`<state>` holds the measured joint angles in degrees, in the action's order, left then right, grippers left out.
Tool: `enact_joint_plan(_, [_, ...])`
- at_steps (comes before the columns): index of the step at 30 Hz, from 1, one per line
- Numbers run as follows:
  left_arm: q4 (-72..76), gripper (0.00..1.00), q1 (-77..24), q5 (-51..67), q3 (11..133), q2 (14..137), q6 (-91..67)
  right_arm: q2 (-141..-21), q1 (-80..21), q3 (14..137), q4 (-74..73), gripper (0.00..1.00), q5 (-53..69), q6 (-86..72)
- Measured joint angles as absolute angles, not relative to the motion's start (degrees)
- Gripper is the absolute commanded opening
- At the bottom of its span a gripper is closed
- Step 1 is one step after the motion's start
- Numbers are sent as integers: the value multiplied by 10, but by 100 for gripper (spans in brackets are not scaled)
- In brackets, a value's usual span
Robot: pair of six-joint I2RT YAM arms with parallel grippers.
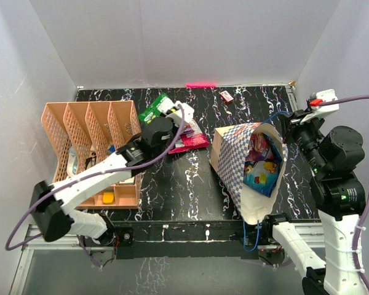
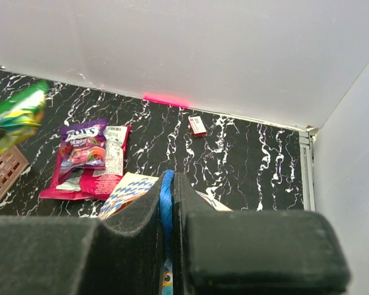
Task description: Take the snacks out of the paper bag
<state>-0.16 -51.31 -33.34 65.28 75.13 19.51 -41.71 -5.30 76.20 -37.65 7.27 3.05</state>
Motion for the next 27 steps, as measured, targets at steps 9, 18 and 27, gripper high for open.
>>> enact_joint_plan(9, [174,0,-424,-181,637,934,316,-416,-53,785,-396,8,69,49])
enact_joint_plan(18, [209,0,-387,-90,637,1012,374,-418,-53,787,-402,8,66,57])
enact_joint_plan(27, [236,0,-387,-15,608,1023,375,-434,-53,787,-401,8,109,43])
